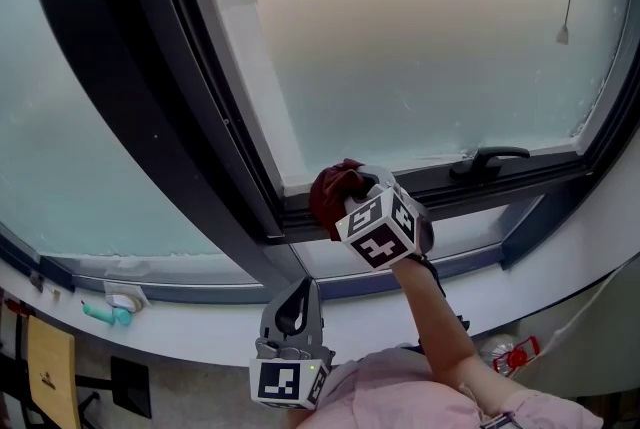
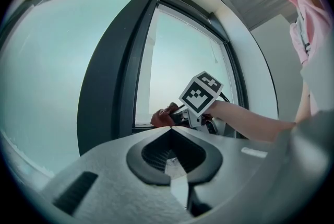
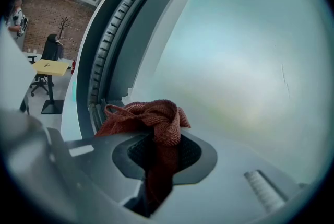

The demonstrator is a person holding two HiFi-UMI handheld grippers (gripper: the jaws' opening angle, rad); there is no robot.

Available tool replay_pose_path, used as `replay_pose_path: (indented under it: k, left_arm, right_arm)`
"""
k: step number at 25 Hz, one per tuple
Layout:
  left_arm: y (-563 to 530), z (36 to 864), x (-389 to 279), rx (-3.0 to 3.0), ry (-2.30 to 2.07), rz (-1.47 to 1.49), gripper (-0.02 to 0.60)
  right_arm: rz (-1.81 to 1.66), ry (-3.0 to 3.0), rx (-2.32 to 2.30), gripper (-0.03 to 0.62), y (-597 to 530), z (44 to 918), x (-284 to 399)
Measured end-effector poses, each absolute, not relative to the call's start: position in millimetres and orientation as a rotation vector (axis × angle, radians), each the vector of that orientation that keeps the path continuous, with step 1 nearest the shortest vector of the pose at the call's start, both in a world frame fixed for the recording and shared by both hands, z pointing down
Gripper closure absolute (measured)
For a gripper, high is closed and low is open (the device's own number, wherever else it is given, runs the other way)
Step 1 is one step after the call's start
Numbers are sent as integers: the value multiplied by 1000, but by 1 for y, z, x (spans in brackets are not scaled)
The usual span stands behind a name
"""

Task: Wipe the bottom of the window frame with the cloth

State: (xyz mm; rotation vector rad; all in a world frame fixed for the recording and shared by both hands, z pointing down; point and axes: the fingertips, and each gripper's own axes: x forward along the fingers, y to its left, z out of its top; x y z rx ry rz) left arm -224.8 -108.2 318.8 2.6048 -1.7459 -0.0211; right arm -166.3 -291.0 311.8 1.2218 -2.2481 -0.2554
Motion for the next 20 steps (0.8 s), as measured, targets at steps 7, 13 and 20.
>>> replay_pose_path:
  k: [7,13,20]
  left_arm:
    - [-108,319,-221,2611,-1732,-20,586]
    - [-107,320,-222,2607,-1737,-30,586]
    - [-106,320,-221,2611,-1732,-37,586]
  right_arm:
    - [-236,-2245,1240,528,-292,312,-156]
    - [-220,-2235,1266,528,-293,312,-147]
    - [-199,-2234,1288,528,-294,312,-139]
